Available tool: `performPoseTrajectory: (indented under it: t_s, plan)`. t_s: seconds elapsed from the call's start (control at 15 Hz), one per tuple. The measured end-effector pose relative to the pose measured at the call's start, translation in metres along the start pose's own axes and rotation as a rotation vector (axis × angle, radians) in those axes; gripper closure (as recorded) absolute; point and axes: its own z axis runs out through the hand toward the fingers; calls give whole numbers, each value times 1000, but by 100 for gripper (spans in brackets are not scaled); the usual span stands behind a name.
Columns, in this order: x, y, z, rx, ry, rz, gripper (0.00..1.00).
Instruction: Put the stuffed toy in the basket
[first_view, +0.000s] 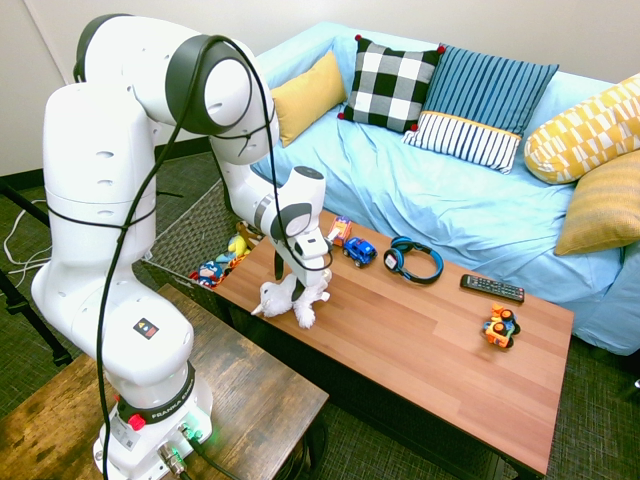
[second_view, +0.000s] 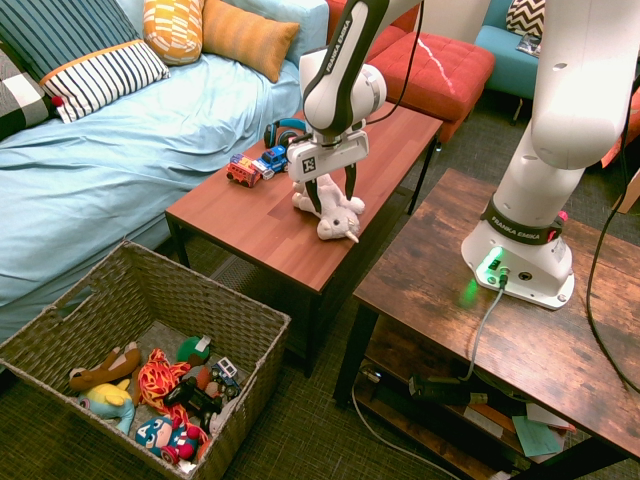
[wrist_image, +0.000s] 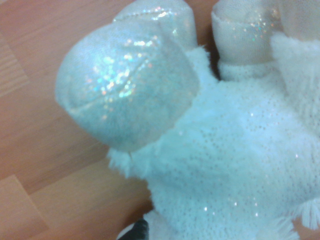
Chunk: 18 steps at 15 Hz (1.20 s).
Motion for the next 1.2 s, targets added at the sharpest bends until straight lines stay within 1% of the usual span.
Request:
performPoseTrajectory:
  t_s: [0.07, 0.13, 0.33, 0.8, 1.07, 1.2]
  plan:
    - [3, -3, 4, -7, -1, 1, 0]
    - [5, -6, 8, -12, 1, 0, 100]
    - [12, -11, 19, -27, -1, -8, 100]
    - [13, -18, 23, -22, 9, -50, 100]
    - [12, -22, 23, 3, 24, -87, 100]
    - [11, -27, 16, 26, 25, -130, 100]
